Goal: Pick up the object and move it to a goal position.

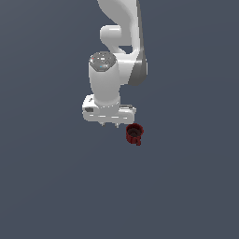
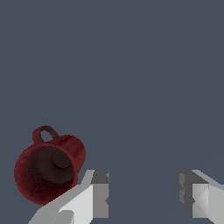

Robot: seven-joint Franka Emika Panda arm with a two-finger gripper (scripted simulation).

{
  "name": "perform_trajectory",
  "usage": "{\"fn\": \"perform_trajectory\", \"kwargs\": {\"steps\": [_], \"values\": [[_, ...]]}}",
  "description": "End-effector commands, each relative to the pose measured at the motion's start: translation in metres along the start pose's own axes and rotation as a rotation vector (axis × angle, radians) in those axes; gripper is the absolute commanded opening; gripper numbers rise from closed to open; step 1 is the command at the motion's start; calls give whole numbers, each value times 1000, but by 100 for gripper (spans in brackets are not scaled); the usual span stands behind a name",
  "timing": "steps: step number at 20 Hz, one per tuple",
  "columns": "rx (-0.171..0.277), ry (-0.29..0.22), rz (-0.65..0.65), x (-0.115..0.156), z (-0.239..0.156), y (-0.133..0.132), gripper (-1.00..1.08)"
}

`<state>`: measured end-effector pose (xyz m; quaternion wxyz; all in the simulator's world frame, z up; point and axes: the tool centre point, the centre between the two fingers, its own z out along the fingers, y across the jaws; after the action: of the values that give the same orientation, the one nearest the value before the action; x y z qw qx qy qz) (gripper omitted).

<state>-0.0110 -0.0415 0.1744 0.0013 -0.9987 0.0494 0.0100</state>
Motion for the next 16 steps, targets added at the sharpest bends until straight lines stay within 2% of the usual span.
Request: {"fn": "perform_trajectory", "kwargs": {"steps": [1, 16], "values": [[-3, 4, 20, -1, 2, -2, 28], [-25, 63, 277, -12, 24, -28, 28]]}}
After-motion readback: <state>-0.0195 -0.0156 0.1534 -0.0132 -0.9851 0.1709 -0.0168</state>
